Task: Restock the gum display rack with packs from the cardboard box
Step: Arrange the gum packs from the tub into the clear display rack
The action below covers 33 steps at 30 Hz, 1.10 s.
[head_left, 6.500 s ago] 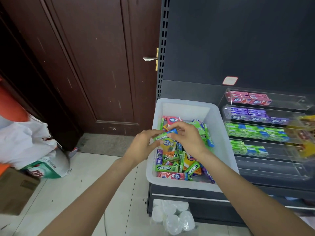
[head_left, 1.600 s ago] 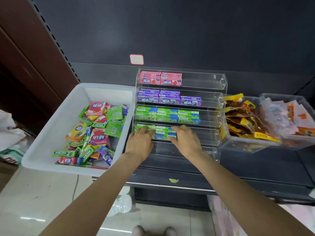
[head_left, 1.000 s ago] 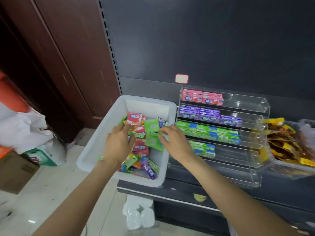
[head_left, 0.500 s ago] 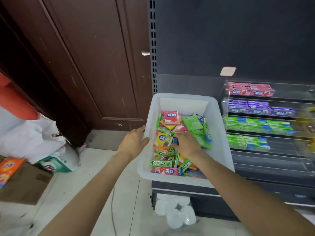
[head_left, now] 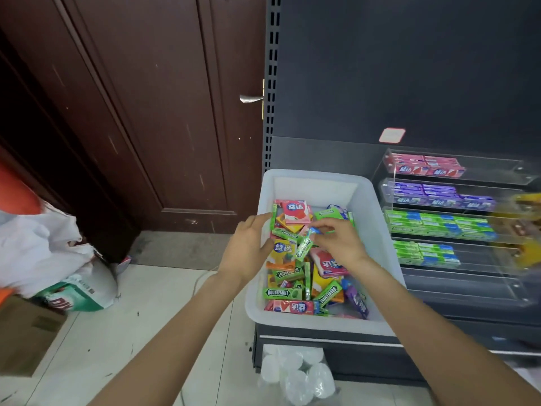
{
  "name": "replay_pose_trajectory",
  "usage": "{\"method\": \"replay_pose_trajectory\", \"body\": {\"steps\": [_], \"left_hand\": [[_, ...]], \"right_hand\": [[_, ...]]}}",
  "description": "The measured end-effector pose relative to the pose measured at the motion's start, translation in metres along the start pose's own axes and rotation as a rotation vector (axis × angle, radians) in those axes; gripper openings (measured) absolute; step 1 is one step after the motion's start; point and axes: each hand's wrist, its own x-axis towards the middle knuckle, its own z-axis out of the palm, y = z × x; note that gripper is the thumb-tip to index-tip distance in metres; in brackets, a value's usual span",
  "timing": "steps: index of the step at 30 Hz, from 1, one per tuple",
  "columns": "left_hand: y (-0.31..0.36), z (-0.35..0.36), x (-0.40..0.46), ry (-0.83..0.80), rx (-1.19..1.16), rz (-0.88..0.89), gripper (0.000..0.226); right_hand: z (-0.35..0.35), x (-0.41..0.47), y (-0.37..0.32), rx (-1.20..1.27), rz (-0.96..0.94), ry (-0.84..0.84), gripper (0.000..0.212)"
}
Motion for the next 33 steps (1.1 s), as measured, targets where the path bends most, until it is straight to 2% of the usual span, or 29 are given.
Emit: {"method": "replay_pose_trajectory", "body": {"steps": [3,7,10,15,21,26,31,33], "left_hand": [[0.023,0.004,0.011,-0.074,-0.069,0.108,0.041],[0.064,0.013,0.025,-0.113,-0.263,0.134,0.029],[0.097,0.026,0.039,-0.099,-0.302,0.168,0.018],[0.156,0.059,0.062,-0.089,-0.382,0.184,0.014],[0.237,0.128,0.081,-0.110,-0.465,0.205,0.013],[0.279,0.177,0.098,-0.092,-0.368,0.170,0.019],[0.277,0.214,0.098,-0.143,0.033,0.181,0.030],[0.271,0.223,0.090,-0.178,0.108,0.179,0.030]], "right_hand": [[-0.024,-0.006,-0.009,0.359,0.044,0.038,0.020],[-0.059,-0.018,-0.015,0.544,0.003,0.088,0.021],[-0.091,-0.025,-0.007,0.588,-0.024,0.130,0.015],[-0.156,-0.034,0.015,0.647,-0.033,0.161,0.015],[-0.255,-0.033,0.064,0.549,-0.038,0.148,0.022],[-0.319,-0.014,0.097,0.558,-0.037,0.161,0.024],[-0.339,-0.003,0.140,0.454,0.035,0.151,0.021],[-0.337,-0.004,0.158,0.388,0.068,0.126,0.021]]}}
